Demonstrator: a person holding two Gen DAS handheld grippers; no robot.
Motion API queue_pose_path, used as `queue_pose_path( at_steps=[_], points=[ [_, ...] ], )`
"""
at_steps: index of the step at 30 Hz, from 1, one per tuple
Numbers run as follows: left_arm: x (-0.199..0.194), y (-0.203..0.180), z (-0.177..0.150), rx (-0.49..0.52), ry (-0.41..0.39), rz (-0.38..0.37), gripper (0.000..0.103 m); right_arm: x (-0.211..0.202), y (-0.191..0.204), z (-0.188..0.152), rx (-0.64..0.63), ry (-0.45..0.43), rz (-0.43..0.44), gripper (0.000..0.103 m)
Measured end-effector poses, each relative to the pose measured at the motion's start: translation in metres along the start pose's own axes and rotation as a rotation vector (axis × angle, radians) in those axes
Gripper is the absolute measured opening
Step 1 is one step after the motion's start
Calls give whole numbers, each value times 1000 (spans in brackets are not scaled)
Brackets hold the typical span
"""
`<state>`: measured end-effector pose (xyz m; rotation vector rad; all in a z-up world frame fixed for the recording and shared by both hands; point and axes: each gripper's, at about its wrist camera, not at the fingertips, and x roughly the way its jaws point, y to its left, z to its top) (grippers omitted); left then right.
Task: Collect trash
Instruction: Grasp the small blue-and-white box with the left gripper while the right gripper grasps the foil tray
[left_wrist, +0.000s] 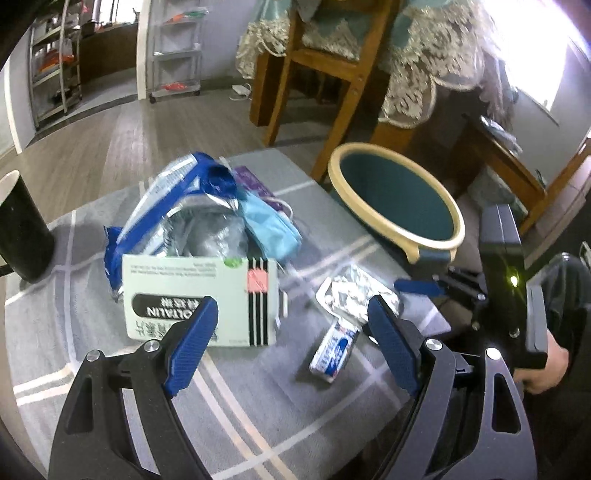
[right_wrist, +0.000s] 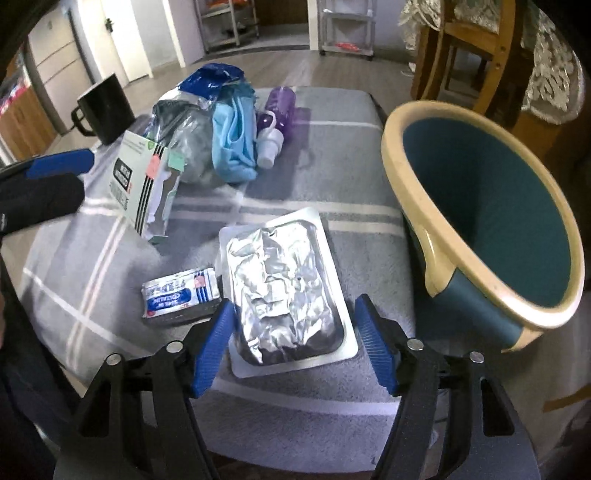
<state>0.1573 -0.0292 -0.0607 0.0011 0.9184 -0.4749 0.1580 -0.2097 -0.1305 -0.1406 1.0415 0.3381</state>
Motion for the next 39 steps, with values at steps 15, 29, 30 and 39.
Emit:
queue_pose_path(
  at_steps=[15,29,30,39],
  points=[
    [19,-18,-17,98,106,-1,82,6,-1,3,-21,-10,-24,77],
    [48,-41,-35,239,216,13,78,0,-9,2,7,-11,-6,61],
    [50,-42,-36,245,221,15,76,0,-10,2,11,-10,-6,61],
    [70,-48,-35,290,241,39,67,-1,-15,3,43,-2,4,65]
  ],
)
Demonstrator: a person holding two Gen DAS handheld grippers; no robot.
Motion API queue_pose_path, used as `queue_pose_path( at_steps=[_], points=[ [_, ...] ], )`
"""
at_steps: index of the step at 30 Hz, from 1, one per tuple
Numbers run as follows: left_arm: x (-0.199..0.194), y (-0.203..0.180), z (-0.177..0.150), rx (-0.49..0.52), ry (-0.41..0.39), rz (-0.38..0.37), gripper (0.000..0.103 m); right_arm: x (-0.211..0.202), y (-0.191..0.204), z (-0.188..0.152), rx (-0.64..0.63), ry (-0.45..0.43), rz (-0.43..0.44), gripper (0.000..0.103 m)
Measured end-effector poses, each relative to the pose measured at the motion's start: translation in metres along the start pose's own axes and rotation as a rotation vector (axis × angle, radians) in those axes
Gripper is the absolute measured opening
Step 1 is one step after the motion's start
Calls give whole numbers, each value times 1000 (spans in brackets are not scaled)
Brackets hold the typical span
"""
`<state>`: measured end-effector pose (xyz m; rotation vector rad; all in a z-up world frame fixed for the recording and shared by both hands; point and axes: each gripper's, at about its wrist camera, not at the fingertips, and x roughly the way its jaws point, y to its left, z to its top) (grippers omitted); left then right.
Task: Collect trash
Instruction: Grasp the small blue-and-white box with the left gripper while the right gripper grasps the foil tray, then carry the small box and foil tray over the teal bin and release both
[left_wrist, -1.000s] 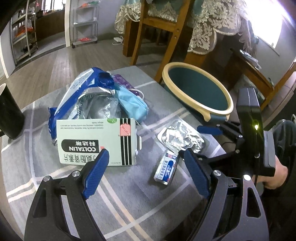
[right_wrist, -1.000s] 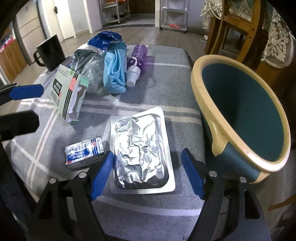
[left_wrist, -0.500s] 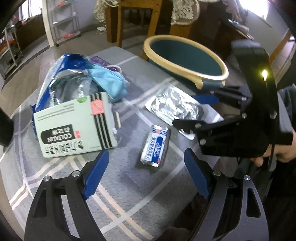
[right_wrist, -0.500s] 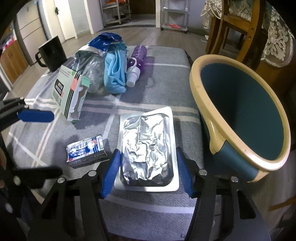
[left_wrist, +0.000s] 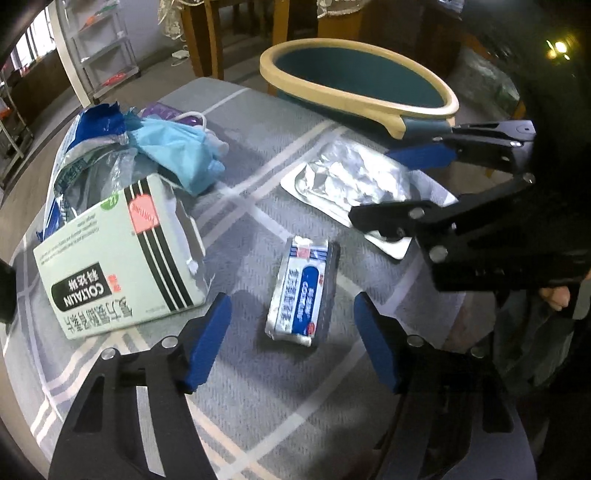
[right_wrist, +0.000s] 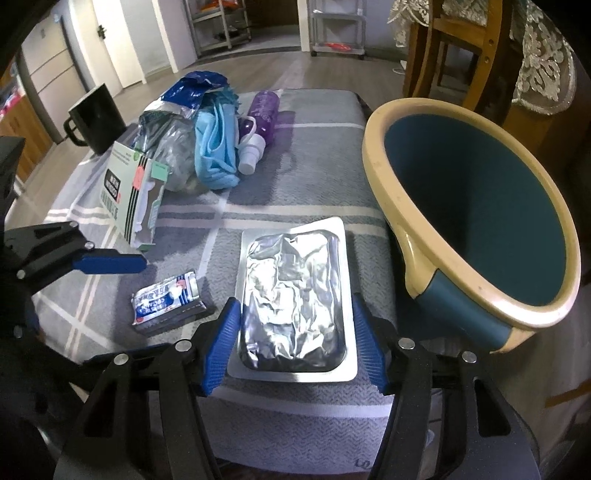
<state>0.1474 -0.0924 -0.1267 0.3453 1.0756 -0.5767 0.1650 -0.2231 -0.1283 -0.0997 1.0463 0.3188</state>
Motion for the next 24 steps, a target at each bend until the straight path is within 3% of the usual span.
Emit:
queue_pose_path(
  at_steps=[3,6,19,24],
  points=[
    [-1,4,4,-13,-12,-2,58,0,0,1,6,-2,3,67],
    [-5,8,4,-27,-11,3,31,1,1,0,7,-3,5,69],
    [-21,10,-5,-45,-12,20,30,8,17,0,-75,-1,-39,75],
    [-21,12,-6,-43,-13,17,30,7,18,-2,-85,-12,-42,69]
  ],
)
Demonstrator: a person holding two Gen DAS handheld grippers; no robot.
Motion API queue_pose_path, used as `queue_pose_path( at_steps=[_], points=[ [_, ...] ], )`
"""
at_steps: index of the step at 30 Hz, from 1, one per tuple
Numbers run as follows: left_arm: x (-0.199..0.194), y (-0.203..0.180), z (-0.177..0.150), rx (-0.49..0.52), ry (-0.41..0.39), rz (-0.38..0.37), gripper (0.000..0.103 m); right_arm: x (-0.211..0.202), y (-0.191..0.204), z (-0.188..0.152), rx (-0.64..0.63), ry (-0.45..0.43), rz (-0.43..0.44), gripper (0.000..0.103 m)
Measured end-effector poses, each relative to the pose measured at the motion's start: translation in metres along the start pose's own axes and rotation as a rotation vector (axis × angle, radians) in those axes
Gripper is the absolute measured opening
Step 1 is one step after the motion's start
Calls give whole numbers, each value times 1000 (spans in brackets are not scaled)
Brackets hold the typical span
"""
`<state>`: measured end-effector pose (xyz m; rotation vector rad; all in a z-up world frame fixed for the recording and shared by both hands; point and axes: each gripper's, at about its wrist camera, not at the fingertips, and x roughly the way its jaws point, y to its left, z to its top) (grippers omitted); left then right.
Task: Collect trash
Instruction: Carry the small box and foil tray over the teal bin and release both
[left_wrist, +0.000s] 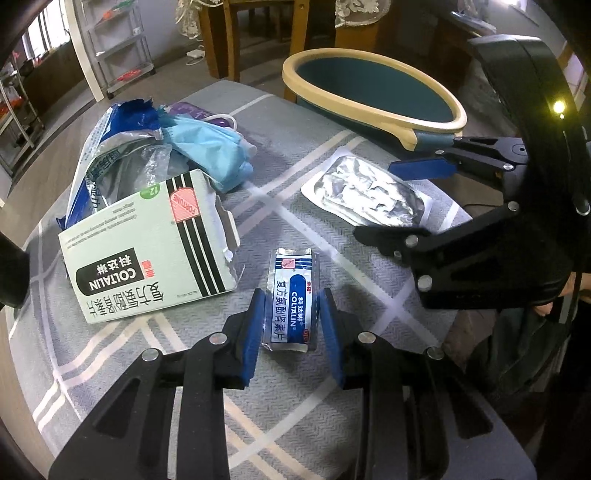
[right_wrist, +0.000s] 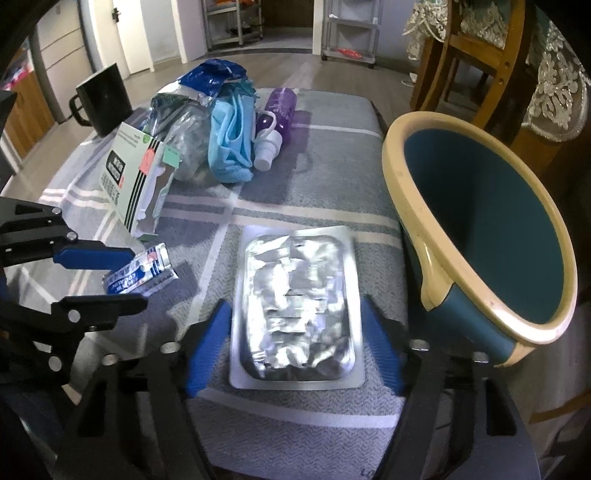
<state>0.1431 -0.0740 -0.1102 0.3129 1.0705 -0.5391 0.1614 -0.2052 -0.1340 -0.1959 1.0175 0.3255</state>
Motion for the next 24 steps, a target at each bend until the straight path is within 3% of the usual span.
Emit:
queue_pose_path(
  at_steps=[7,24],
  points=[
    [-6,4,-1,-12,-22,-6,30,-8,-2,2,11,-24,24,69],
    [-32,1,22,-54,-163,-44,29,-80,-41,21,156,-253,4,69]
  ],
)
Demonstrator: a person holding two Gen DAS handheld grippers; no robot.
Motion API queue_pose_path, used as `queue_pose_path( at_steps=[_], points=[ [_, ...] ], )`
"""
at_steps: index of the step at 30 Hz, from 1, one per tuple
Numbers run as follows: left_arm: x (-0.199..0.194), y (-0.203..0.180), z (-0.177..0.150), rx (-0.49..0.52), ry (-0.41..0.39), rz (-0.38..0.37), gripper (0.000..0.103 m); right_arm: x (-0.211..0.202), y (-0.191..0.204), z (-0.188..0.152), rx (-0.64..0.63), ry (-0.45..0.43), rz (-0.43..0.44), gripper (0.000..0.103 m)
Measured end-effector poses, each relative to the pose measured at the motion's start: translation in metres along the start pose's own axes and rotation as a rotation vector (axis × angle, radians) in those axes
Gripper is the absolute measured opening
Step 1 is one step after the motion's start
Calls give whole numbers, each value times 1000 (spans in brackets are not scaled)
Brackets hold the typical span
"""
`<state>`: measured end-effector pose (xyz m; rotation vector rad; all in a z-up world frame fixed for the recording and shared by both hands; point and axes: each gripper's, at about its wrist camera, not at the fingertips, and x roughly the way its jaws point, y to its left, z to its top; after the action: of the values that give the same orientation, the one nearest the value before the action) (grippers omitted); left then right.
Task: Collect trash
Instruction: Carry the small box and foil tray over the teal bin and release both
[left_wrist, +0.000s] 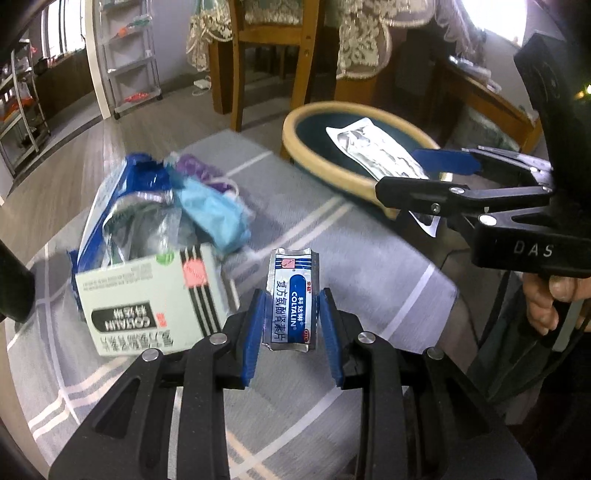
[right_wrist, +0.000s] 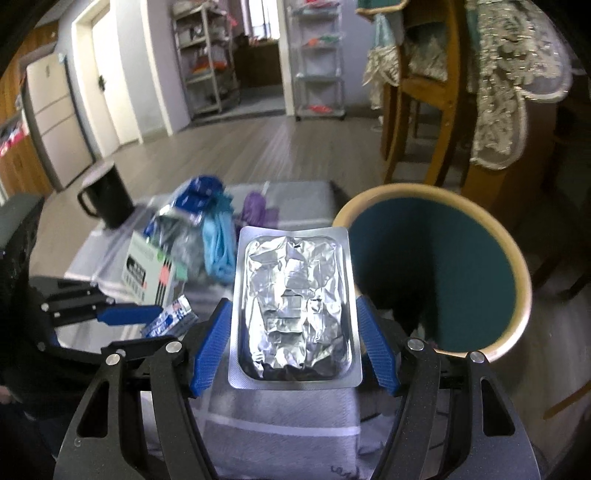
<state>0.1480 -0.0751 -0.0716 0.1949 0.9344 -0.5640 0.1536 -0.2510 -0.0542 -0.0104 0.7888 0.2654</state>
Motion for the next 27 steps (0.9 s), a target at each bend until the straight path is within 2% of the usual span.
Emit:
queue_pose_path(
  at_steps=[9,17,27],
  points=[
    [4,-10,37,-30,-50,-49,29,-22,-42,9,147,-65,-38,69],
    [18,-22,74,-28,-71,-85,29,-29,-72,6,263,-82,-79,69],
    [55,-37,121,-31,-50,-131,29,-26,-90,-1,326,-79,-129,69]
  ],
)
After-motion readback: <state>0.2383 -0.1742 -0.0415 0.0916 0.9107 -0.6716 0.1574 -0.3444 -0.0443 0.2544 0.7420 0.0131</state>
